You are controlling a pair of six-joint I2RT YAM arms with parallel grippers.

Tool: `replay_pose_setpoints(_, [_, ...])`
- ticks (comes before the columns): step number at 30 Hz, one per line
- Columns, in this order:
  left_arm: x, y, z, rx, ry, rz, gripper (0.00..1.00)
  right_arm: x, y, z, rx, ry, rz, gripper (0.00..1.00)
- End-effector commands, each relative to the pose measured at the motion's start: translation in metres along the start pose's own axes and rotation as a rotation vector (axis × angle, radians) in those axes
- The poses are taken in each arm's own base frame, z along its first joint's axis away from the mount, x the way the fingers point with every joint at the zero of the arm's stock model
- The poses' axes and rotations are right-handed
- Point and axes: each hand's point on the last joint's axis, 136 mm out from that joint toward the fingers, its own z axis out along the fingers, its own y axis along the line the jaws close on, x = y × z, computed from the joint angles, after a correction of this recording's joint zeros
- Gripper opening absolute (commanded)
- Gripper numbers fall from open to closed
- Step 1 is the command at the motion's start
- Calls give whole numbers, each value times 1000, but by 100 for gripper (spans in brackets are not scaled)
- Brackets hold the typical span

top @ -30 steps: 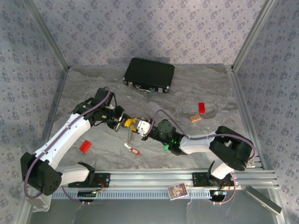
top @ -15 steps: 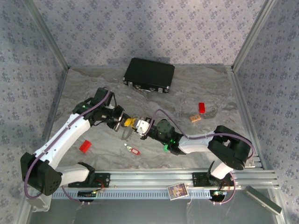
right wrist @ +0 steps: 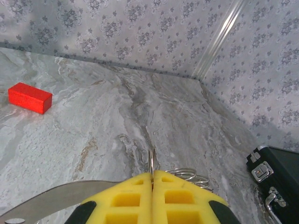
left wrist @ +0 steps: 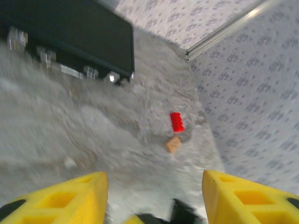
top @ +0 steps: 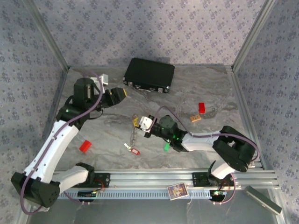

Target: Put the keys on the keyring

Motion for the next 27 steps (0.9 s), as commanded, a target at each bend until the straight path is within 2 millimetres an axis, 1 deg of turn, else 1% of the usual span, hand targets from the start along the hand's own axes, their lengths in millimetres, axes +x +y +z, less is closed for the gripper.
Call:
replay_pose_setpoints(1, [8,5,6,18,-60,523,53,-16,2,-12,-91,-39,63,0])
replay_pose_setpoints(3, [37,6,8,81,-11,769,50,-18,0,-19,-133,-41,88,0])
replay_pose_setpoints(6, [82,0,3,229,62,1089,50,-20,-2,-27,-163,-39,99,0])
replay_pose_setpoints(8, [98,2,2,262,69,1217,50,-21,-4,-31,-172,-37,100,0])
replay_pose_setpoints(10, [108,5,4,277,71,1294,45,-22,-3,-34,-198,-35,89,0])
replay_pose_setpoints(12, [111,7,8,282,61,1324,37,-23,1,-35,-239,-19,62,0])
replay_pose_setpoints(14, [117,5,11,312,69,1337,34,-23,4,-36,-262,-3,39,0])
replay_pose_setpoints(18, [141,-1,12,431,119,1384,35,-25,4,-40,-281,19,6,0])
replay_pose_setpoints(21, [153,-4,13,491,155,1388,35,-28,3,-41,-285,25,-1,0])
replay_pose_setpoints(24, [160,-5,13,536,182,1373,36,-29,2,-41,-281,28,-6,0])
replay_pose_setpoints(27, [163,-5,15,553,195,1363,36,-32,2,-41,-289,24,-8,0])
